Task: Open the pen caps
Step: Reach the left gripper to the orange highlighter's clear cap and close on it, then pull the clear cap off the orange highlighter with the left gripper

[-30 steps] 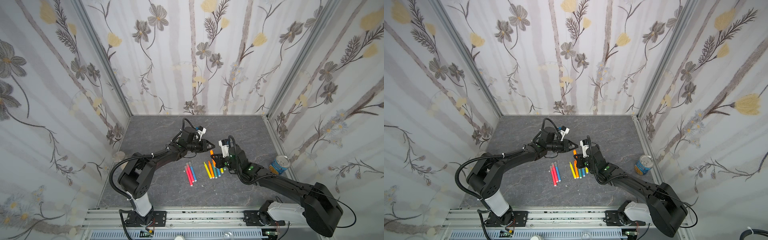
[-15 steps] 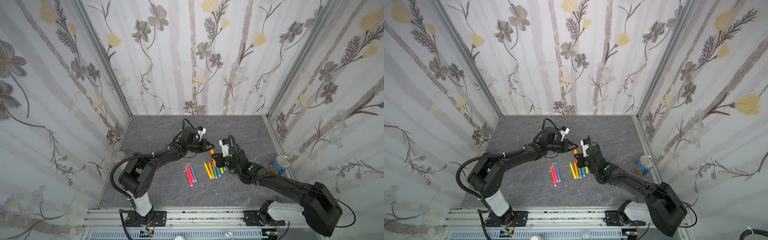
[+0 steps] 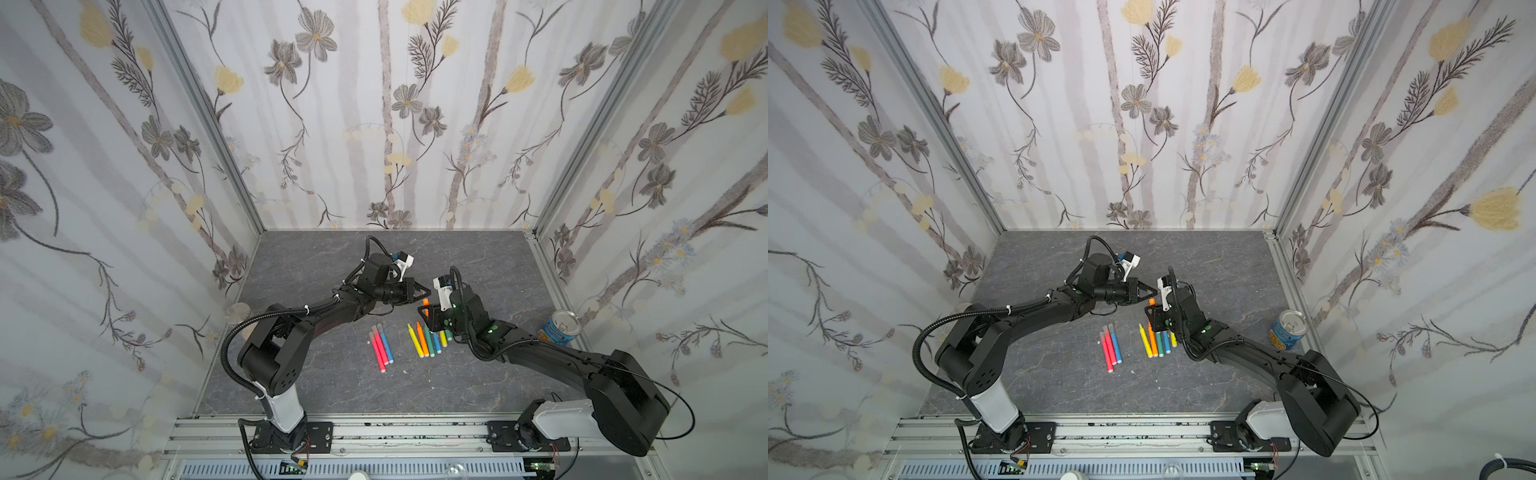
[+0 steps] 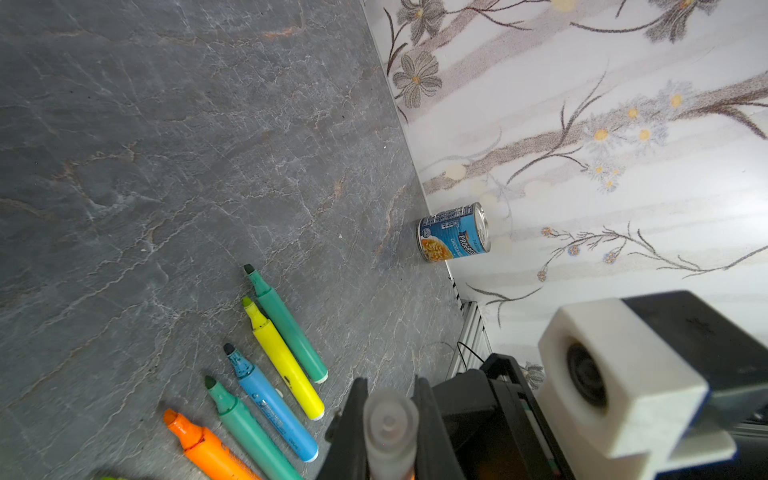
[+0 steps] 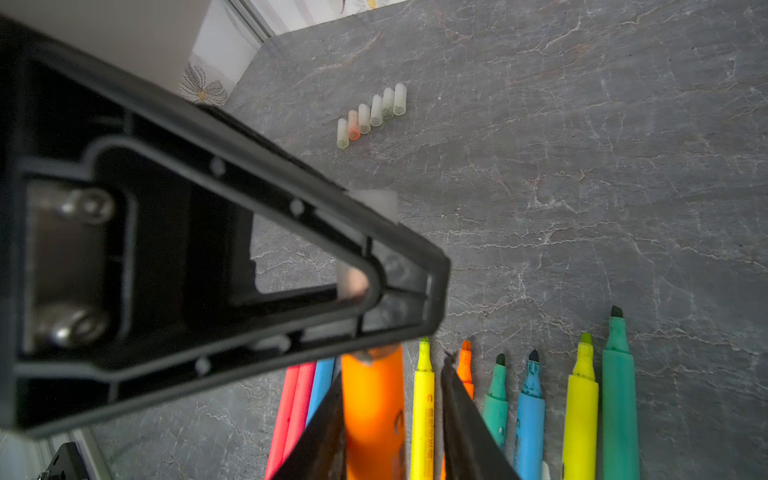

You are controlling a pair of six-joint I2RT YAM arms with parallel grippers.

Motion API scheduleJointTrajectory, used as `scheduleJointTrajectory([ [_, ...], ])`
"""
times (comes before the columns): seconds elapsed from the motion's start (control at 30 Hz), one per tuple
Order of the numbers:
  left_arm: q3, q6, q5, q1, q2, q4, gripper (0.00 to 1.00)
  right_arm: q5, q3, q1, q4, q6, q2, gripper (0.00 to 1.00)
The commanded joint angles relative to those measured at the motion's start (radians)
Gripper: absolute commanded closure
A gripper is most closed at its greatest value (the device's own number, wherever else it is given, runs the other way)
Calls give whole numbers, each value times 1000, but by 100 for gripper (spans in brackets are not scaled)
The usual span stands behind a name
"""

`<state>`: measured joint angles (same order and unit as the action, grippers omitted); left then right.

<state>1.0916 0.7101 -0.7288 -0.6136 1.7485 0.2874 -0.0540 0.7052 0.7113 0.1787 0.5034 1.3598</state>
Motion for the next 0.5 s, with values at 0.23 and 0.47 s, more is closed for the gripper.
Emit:
scheduleJointTrajectory([
  [0.23,-8,-21,47,5,-14,21,100,-21,13,-1,36,-21,15,100],
  [0.47,-53,-38,133,70,-27,38,100,-42,-51,8,43,-12,-2,100],
])
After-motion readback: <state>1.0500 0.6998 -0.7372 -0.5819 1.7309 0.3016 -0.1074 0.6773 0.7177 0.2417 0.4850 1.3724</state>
